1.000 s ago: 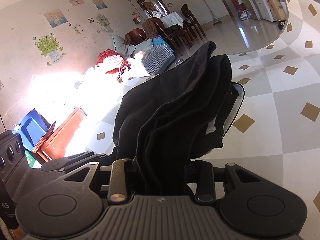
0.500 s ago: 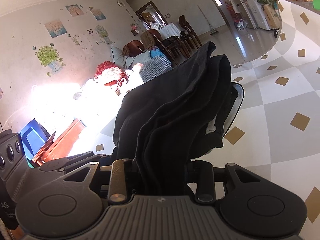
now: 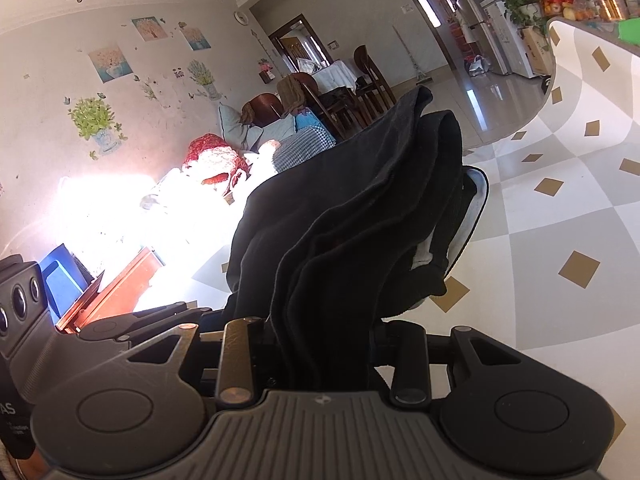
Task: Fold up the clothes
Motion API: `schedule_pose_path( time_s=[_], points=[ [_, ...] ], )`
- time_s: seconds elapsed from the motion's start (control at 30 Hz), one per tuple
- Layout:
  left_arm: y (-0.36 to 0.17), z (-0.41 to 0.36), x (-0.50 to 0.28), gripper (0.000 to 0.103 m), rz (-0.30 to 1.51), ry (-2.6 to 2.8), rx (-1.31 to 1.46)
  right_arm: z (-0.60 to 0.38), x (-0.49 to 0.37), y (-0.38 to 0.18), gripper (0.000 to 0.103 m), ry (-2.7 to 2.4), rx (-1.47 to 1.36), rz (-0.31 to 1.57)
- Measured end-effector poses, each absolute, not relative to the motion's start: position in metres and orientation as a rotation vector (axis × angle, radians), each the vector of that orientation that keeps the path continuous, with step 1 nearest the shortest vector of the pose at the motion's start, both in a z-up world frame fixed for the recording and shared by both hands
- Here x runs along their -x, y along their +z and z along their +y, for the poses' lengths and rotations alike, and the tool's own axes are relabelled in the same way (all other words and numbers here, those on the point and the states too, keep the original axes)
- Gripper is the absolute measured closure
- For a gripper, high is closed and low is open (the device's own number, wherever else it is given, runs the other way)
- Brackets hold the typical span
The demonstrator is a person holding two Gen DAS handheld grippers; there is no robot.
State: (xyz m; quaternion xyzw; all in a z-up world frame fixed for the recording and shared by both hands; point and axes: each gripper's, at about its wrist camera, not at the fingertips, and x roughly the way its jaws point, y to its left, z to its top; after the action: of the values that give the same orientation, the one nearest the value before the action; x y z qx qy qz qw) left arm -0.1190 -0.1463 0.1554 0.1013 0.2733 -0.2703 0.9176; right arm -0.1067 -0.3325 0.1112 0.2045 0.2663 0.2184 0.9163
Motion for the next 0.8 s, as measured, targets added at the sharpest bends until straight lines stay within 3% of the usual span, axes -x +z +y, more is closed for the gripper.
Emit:
schedule_pose_path(
  time_s=[0.8],
  points=[
    [0.181, -0.183, 0.088, 0.048, 0.512, -0.577, -0.203, -0.37, 0.08, 0.136, 0.066, 0.429, -0.426, 0.508]
  ],
)
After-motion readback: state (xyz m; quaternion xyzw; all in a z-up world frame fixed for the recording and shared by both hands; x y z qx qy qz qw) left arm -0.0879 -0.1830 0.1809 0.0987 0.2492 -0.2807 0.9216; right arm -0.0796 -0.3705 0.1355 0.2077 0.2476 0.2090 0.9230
